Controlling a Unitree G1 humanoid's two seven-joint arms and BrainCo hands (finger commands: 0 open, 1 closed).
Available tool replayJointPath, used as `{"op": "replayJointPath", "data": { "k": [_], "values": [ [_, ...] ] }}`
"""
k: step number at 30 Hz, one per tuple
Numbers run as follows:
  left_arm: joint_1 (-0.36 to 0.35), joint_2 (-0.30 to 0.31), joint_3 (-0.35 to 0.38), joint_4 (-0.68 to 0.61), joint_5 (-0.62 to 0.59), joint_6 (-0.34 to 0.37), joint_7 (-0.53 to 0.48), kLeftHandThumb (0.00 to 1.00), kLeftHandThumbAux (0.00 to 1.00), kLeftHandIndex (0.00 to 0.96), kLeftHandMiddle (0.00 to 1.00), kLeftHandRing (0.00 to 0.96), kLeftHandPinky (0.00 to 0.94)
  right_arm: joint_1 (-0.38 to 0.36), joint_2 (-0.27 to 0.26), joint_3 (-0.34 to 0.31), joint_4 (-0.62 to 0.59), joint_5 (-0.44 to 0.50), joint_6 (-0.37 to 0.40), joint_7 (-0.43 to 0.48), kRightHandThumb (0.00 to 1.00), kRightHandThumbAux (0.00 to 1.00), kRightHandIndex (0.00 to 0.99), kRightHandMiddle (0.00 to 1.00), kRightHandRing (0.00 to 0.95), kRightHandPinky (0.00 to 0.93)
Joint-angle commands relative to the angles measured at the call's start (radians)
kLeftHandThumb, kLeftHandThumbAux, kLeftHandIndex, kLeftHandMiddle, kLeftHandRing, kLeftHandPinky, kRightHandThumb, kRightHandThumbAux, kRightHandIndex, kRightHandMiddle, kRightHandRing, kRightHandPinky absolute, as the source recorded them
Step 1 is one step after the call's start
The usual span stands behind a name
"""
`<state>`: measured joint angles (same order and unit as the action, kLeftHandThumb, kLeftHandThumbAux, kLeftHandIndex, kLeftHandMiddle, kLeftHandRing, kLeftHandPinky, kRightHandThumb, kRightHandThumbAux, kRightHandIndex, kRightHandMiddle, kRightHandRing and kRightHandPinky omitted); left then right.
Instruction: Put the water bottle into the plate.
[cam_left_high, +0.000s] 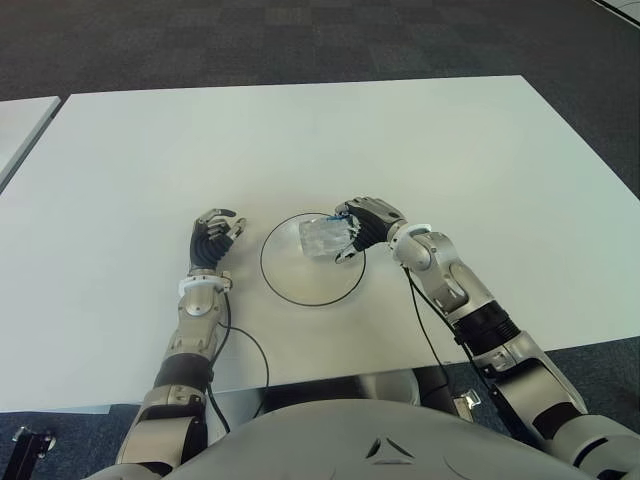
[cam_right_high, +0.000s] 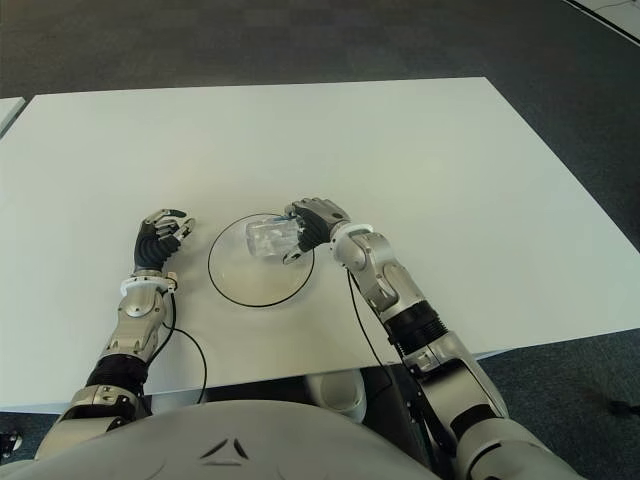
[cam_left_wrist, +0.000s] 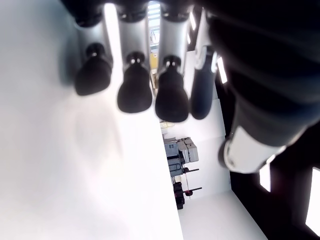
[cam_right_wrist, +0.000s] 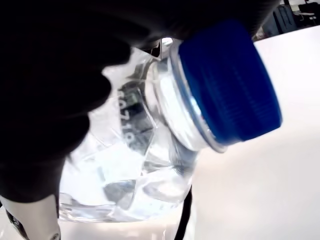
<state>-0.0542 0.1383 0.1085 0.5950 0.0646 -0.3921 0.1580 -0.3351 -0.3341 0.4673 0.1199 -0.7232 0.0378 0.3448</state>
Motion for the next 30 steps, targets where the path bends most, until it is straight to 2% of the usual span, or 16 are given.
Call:
{"op": "replayJointPath", "data": {
  "k": [1,6,9,15,30],
  "values": [
    [0.035,-0.006,-0.004,0.036,0.008,0.037,0.001,0.708,0.717,0.438,0.777,0.777,0.776,0.009,0.007,0.008,-0.027,0.006,0.023,0.024,0.259,0.812,0.169,0.286,0.3,0.325],
    [0.039,-0.008,-0.003,0.026,0.004,0.038,-0.004,0.708,0.717,0.438,0.78,0.78,0.776,0.003,-0.001,0.019,-0.029,0.007,0.02,0.051,0.228,0.809,0.131,0.248,0.262,0.299],
    [0.041,-0.009,-0.003,0.021,0.002,0.04,-0.007,0.708,0.717,0.437,0.77,0.771,0.765,-0.003,-0.007,0.026,-0.028,0.007,0.013,0.068,0.226,0.79,0.097,0.192,0.194,0.215],
    [0.043,-0.01,-0.003,0.014,0.003,0.047,-0.005,0.707,0.717,0.437,0.763,0.763,0.761,-0.013,-0.015,0.034,-0.018,0.009,-0.003,0.079,0.23,0.765,0.073,0.142,0.134,0.135],
    [0.044,-0.007,-0.004,0.007,0.005,0.062,-0.004,0.708,0.717,0.438,0.78,0.778,0.774,-0.015,-0.026,0.036,0.019,0.0,-0.089,0.021,0.201,0.714,0.009,0.024,0.013,0.011]
  ]
}}
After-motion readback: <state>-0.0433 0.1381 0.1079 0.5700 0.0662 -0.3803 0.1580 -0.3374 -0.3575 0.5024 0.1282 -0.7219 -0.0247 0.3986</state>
